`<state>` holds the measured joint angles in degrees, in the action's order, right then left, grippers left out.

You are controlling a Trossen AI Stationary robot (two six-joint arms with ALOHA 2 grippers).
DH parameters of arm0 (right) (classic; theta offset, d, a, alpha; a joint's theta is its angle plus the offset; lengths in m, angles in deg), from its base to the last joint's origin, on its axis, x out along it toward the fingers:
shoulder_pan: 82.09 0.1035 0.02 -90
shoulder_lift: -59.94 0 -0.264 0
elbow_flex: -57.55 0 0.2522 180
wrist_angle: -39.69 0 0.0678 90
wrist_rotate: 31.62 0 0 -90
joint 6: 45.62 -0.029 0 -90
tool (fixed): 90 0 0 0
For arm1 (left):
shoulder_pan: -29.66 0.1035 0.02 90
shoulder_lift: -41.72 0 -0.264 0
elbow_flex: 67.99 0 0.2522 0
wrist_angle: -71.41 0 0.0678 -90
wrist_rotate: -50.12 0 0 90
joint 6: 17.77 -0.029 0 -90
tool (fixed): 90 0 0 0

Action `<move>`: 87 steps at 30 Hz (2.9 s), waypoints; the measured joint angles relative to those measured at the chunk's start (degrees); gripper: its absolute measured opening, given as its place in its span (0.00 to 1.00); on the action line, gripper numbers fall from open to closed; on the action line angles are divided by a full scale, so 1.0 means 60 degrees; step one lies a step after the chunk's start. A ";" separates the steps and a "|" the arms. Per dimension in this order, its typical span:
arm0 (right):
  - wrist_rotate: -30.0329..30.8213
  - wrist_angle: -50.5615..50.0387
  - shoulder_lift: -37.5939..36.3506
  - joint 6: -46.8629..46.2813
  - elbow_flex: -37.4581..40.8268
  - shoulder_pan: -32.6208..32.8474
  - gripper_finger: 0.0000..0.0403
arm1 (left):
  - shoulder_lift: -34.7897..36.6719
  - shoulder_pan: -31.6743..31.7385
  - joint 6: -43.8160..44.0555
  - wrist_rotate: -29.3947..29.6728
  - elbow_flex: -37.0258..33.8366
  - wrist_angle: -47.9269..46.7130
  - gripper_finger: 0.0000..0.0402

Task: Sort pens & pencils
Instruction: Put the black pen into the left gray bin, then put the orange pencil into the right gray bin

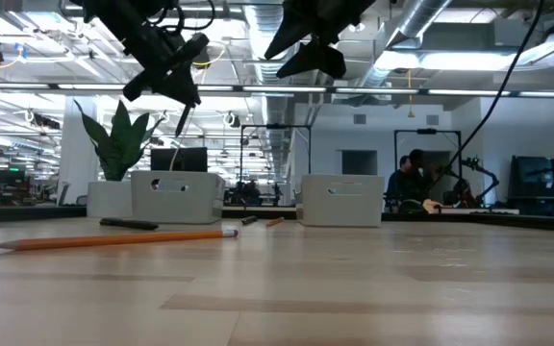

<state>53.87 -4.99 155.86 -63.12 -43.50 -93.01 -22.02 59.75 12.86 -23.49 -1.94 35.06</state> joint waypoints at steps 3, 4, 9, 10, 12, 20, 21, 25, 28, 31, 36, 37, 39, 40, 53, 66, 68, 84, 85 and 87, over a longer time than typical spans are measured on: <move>0.0000 0.0000 0.0000 0.0004 0.0004 0.0000 0.57 | 0.0000 0.0004 -0.0580 0.0575 0.0000 0.0004 0.09; 0.0000 0.0000 0.0000 0.0007 0.0004 0.0000 0.57 | 0.0000 0.0004 -0.0739 0.0711 0.0000 0.0006 0.09; 0.0000 0.0007 0.0000 0.0020 0.0004 0.0000 0.57 | -0.0334 0.0041 -0.0666 0.0950 0.0000 -0.0004 0.09; 0.0000 0.0007 0.0000 0.0022 0.0004 0.0000 0.57 | -0.0485 0.0058 -0.0464 0.0851 0.0000 0.0000 0.09; 0.0000 0.0007 0.0000 0.0022 0.0004 0.0000 0.57 | -0.0925 0.0074 -0.0209 0.0697 0.0000 0.0011 0.09; 0.0001 -0.0001 0.0000 0.0014 0.0004 0.0004 0.57 | -0.2534 0.0228 0.0121 0.0167 -0.0004 0.0004 0.09; 0.0000 -0.0004 0.0000 0.0011 0.0004 0.0000 0.57 | -0.2693 0.0286 0.0199 -0.0049 -0.0004 0.0007 0.09; 0.0000 -0.0025 0.0000 0.0007 0.0004 0.0000 0.57 | -0.3315 0.0521 0.0361 -0.0699 -0.0004 -0.0007 0.09; 0.0000 -0.0025 0.0000 0.0007 0.0004 0.0000 0.57 | -0.3609 0.0710 0.0365 -0.0987 -0.0004 -0.0018 0.09; 0.0004 -0.0029 0.0000 0.0004 0.0004 0.0000 0.57 | -0.3745 0.0839 0.0292 -0.1121 -0.0004 -0.0065 0.09; 0.0002 -0.0062 0.0000 0.0007 0.0007 0.0000 0.57 | -0.3763 0.0896 0.0222 -0.1479 -0.0004 -0.0050 0.09; 0.0001 -0.0062 0.0000 0.0007 0.0007 0.0000 0.57 | -0.3763 0.0892 0.0170 -0.1685 -0.0004 -0.0031 0.09; 0.0004 -0.0062 0.0000 0.0007 0.0007 0.0000 0.57 | -0.3763 0.0896 0.0092 -0.1970 -0.0004 0.0033 0.10; 0.0004 -0.0065 0.0000 0.0007 0.0007 0.0000 0.57 | -0.3763 0.0892 0.0095 -0.2038 -0.0004 0.0036 0.11; 0.0004 -0.0063 0.0000 0.0018 0.0007 0.0000 0.57 | -0.3759 0.0896 0.0164 -0.1684 -0.0004 0.0036 0.30; 0.0004 -0.0066 0.0000 0.0018 0.0007 0.0000 0.57 | -0.2889 0.0767 -0.0104 -0.1459 -0.0004 0.0334 0.30; 0.0004 -0.0066 0.0000 0.0016 0.0007 0.0000 0.57 | -0.2345 0.0678 -0.0433 -0.1238 -0.0004 0.0365 0.30; 0.0004 -0.0063 0.0000 0.0015 0.0011 -0.0015 0.56 | 0.1815 -0.1115 0.0335 -0.1307 -0.0004 -0.0963 0.30; 0.0004 -0.0062 0.0000 0.0015 0.0011 -0.0015 0.56 | 0.1842 -0.1273 0.0409 -0.1434 -0.0004 -0.1192 0.30; 0.0004 -0.0062 0.0000 0.0018 0.0011 -0.0011 0.56 | 0.1841 -0.1646 0.0553 -0.1585 -0.0004 -0.1562 0.30</move>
<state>53.89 -5.36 155.86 -63.01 -43.43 -93.07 -10.98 49.87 16.18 -33.00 -1.96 25.69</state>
